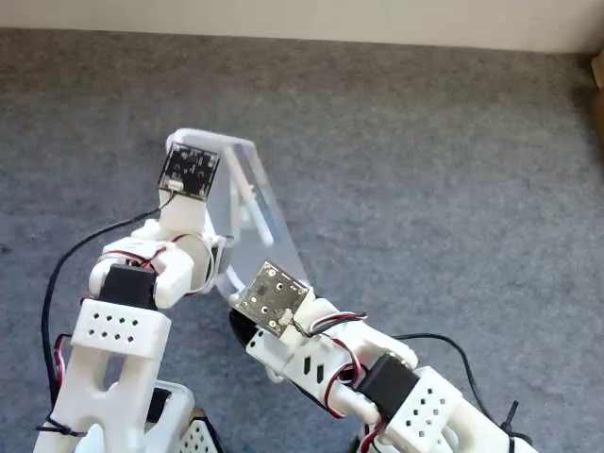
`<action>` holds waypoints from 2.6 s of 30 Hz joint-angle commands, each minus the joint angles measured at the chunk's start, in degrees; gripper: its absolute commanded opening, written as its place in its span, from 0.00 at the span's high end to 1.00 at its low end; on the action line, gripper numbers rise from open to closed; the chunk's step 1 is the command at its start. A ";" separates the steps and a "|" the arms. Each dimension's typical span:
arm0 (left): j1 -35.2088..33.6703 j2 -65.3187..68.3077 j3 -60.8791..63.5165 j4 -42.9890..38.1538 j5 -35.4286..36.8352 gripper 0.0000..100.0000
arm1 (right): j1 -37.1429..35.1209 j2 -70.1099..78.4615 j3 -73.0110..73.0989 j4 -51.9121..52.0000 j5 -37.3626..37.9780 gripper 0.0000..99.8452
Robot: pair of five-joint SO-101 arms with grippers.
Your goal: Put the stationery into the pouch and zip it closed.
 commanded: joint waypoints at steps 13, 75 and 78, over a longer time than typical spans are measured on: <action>-7.52 -0.75 8.48 -0.44 -9.41 0.80 | 11.30 -1.71 2.86 0.13 0.18 1.00; 13.58 -0.84 12.97 -30.07 -48.79 0.73 | 21.67 -13.85 3.47 0.13 0.00 1.00; 14.20 -0.84 12.97 -30.07 -48.70 0.73 | 21.05 -15.43 3.47 1.36 0.00 1.00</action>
